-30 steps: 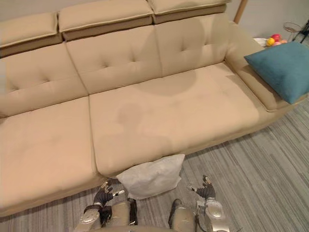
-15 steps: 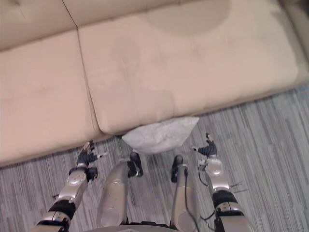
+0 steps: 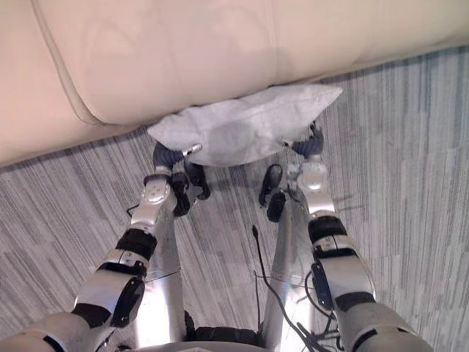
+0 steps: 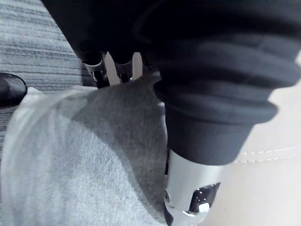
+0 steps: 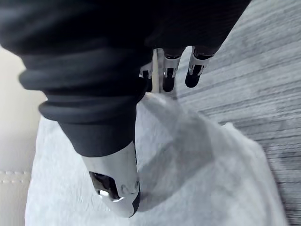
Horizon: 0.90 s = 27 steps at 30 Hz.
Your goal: Pick up cushions and gather them together orderly.
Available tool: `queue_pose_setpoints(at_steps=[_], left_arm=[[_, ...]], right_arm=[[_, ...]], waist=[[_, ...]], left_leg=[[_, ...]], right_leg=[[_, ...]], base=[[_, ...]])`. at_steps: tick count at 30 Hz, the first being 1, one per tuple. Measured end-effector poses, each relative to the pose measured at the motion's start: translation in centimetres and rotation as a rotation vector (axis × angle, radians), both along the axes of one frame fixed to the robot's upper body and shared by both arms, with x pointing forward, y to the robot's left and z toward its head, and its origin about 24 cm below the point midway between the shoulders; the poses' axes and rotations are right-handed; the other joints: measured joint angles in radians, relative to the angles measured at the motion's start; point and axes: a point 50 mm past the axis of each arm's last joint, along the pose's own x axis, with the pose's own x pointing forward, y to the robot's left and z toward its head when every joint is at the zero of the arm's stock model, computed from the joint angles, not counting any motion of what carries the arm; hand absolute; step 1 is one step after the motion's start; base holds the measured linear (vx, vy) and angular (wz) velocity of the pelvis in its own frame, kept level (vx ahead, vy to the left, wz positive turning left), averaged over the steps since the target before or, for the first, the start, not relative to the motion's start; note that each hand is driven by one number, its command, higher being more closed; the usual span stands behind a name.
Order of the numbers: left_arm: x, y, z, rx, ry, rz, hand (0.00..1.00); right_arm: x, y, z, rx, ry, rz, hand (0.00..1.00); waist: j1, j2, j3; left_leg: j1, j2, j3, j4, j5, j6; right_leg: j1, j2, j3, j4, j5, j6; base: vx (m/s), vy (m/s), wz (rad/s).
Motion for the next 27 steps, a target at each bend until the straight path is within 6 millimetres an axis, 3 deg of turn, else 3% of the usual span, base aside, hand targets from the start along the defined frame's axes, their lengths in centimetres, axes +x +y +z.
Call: queue_pose_setpoints(at_steps=[3, 9, 13, 16, 19, 20, 21, 23, 26, 27], left_arm=[[0.0, 0.1, 1.1, -0.023, -0.037, 0.044, 1.0], [-0.6, 0.6, 2.8, -0.053, -0.112, 0.122, 1.0], [-1.5, 0.9, 3.2, -0.04, -0.153, 0.126, 1.0], [-2.8, 0.8, 3.2, -0.034, -0.191, 0.111, 1.0], [-4.4, 0.6, 2.0, -0.038, -0.194, 0.093, 1.0], [-6.0, 0.3, -0.3, -0.032, -0.148, 0.084, 1.0], [-6.7, 0.2, -1.0, -0.034, -0.129, 0.079, 1.0], [-8.5, 0.4, -3.1, -0.033, -0.085, 0.08, 1.0], [-10.2, 1.0, -5.1, -0.026, -0.024, 0.078, 1.0], [-11.0, 1.1, -6.1, -0.016, 0.007, 0.072, 1.0]], right_arm=[[0.1, 2.2, 2.0, 0.053, -0.082, 0.022, 1.0], [-0.9, 3.0, 3.6, 0.056, -0.176, 0.024, 1.0], [-2.0, 3.6, 3.3, 0.048, -0.208, 0.058, 1.0], [-3.8, 3.8, 2.4, 0.069, -0.237, 0.085, 1.0], [-5.8, 4.1, 1.0, 0.107, -0.254, 0.111, 1.0], [-7.3, 4.0, -1.6, 0.13, -0.202, 0.118, 1.0], [-8.0, 3.9, -2.4, 0.138, -0.186, 0.119, 1.0], [-9.9, 4.1, -4.2, 0.151, -0.15, 0.149, 1.0], [-11.6, 4.4, -6.1, 0.156, -0.092, 0.184, 1.0], [-12.3, 4.4, -7.0, 0.157, -0.061, 0.201, 1.0]], waist=[[0.001, 0.0, 0.0], [-0.016, 0.0, 0.0], [-0.027, 0.001, -0.001], [-0.028, 0.001, -0.002], [-0.029, 0.001, -0.006], [-0.029, 0.003, -0.113], [-0.03, 0.0, -0.153], [-0.028, 0.001, -0.168], [-0.027, -0.001, -0.23], [-0.027, -0.004, -0.246]], left_leg=[[-0.04, 0.005, -0.001, 0.018, 0.0, 0.0], [-0.045, 0.015, 0.002, 0.022, 0.013, 0.003], [0.012, 0.018, 0.002, 0.005, 0.02, -0.007], [0.138, 0.017, 0.006, -0.073, 0.029, -0.033], [0.305, 0.018, 0.022, -0.168, 0.037, -0.046], [0.345, 0.017, 0.037, -0.221, 0.039, -0.05], [0.365, 0.016, 0.046, -0.248, 0.042, -0.055], [0.549, 0.013, 0.073, -0.323, 0.063, -0.067], [0.667, -0.011, 0.078, -0.401, 0.07, -0.072], [0.748, -0.042, 0.079, -0.477, 0.092, -0.077]], right_leg=[[-0.044, 0.001, 0.004, 0.023, -0.001, -0.002], [-0.057, 0.006, 0.007, 0.038, 0.0, -0.004], [-0.006, 0.013, 0.007, 0.023, 0.001, -0.007], [0.125, 0.023, -0.012, -0.057, 0.01, -0.023], [0.3, 0.028, -0.041, -0.156, 0.018, -0.035], [0.344, 0.028, -0.054, -0.211, 0.015, -0.031], [0.365, 0.028, -0.06, -0.238, 0.015, -0.031], [0.551, 0.027, -0.075, -0.319, 0.022, -0.024], [0.677, 0.023, -0.094, -0.397, 0.024, -0.015], [0.756, 0.016, -0.099, -0.455, 0.029, -0.002]], base=[[-0.05, -0.028, -0.02], [-0.02, -0.004, -0.01], [-0.03, -0.015, -0.01], [-0.06, -0.065, 0.01], [0.0, -0.073, 0.13], [0.04, -0.075, 0.21], [0.13, -0.072, 0.2], [0.21, -0.029, 0.14], [0.22, -0.003, 0.21], [0.19, -0.003, 0.3]])
